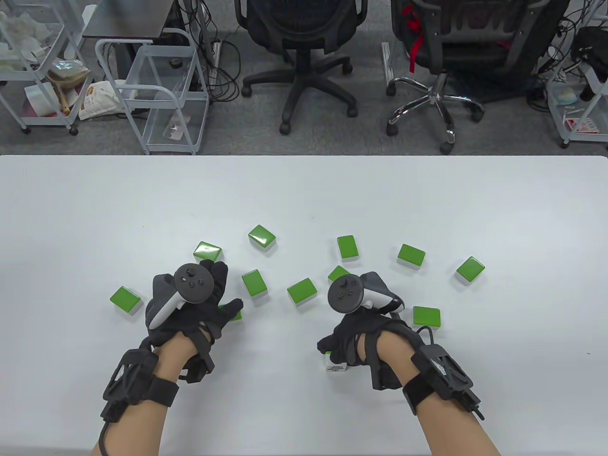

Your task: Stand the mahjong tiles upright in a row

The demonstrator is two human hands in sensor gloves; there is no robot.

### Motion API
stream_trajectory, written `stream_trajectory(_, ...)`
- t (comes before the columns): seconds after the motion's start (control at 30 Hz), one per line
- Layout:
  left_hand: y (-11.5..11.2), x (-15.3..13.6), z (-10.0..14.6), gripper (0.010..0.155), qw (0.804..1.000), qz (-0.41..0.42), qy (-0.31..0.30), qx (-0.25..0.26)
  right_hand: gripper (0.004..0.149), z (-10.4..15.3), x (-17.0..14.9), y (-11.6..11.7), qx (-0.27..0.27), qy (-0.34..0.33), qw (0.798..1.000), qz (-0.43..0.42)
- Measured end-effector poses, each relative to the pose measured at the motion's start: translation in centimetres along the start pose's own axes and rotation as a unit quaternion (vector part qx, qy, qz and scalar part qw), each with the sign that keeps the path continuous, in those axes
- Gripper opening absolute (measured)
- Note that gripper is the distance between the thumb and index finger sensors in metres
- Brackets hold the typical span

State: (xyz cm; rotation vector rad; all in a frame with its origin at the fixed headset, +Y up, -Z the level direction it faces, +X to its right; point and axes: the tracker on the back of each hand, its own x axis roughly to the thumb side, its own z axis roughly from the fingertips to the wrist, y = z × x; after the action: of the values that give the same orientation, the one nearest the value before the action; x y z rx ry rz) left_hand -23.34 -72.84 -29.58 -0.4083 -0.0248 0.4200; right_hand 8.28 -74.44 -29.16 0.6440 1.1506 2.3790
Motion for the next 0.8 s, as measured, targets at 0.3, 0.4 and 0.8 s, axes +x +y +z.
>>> stream_trajectory(0.3,0.0,-0.1,0.0,0.088,1.0,0.001,-0.001,0.001,0.065,2.7,-0.1,-1.9,-0.045,-0.011,0.999,0.0)
stream_trajectory(0.4,0.1,-0.1,-0.1,0.088,1.0,0.002,-0.001,0.003,0.066,4.7,-0.8,-3.6,-0.103,-0.003,0.994,0.025)
stream_trajectory(0.8,0.0,-0.2,-0.1,0.088,1.0,-0.001,0.002,0.0,0.071,7.6,-6.2,-5.8,-0.218,0.391,0.859,0.25)
